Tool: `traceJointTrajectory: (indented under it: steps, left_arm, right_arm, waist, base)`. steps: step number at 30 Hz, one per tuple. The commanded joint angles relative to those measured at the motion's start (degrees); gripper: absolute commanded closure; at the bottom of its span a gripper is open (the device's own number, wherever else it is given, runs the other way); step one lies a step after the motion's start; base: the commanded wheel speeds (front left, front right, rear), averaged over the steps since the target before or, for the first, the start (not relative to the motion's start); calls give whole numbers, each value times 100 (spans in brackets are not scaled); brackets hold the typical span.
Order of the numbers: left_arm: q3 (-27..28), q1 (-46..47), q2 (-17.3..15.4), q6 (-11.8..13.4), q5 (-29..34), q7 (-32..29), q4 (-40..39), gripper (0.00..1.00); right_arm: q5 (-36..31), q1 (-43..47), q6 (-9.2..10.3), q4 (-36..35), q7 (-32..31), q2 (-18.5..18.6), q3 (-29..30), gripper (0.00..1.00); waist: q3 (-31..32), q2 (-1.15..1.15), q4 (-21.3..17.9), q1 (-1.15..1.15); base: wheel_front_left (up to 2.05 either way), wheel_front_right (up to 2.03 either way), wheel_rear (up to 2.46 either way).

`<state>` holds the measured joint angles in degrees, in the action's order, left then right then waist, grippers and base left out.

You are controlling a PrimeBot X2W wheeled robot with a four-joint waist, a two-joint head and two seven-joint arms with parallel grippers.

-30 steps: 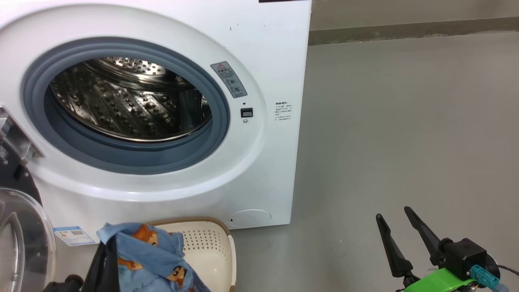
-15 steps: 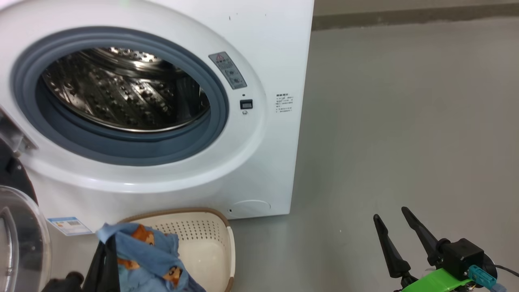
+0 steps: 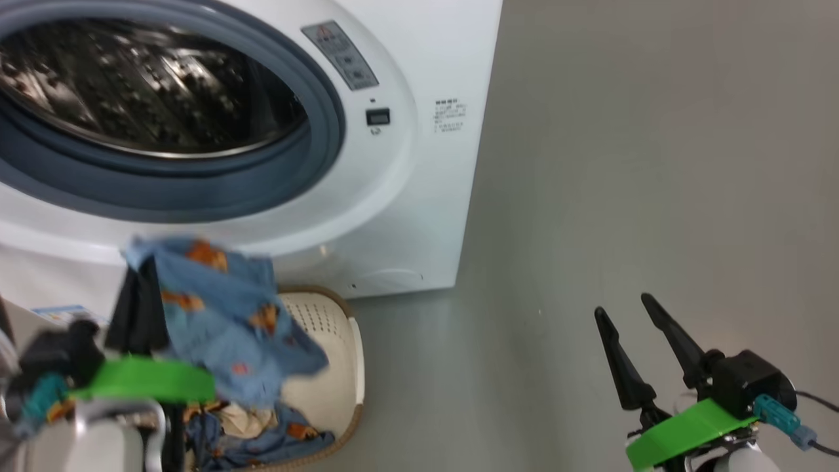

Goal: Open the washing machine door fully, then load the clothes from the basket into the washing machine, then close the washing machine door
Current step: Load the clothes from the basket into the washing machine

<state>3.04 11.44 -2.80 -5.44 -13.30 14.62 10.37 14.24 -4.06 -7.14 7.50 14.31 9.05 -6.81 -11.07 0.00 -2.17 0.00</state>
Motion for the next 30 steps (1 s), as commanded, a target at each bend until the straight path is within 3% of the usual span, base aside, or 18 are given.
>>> traceJointTrajectory:
  steps: [1, 12, 19, 30]
  left_arm:
    - [247, 450, -155, -51, 79, 38, -58, 100]
    - [243, 2536, -777, -169, 193, 38, 805, 100]
    - [228, 3398, -973, -185, 126, 38, 1378, 100]
    - [-13, 5217, -1534, -197, 218, 38, 2606, 100]
  right_arm:
    - [-7, -191, -35, -174, 69, 53, -156, 0]
    - [-22, -623, -35, -253, 69, -12, -341, 0]
    - [-32, -749, -35, -294, 69, -48, -345, 0]
    - [-18, -1093, -35, -380, 69, -247, -761, 0]
  waist:
    - [-422, 0, -134, 0]
    - [-1200, 0, -375, 0]
    - [-1693, 0, -493, 0]
    - [-2903, 0, -761, 0]
  base:
    - [0, 0, 0]
    - [0, 0, 0]
    - [0, 0, 0]
    - [0, 0, 0]
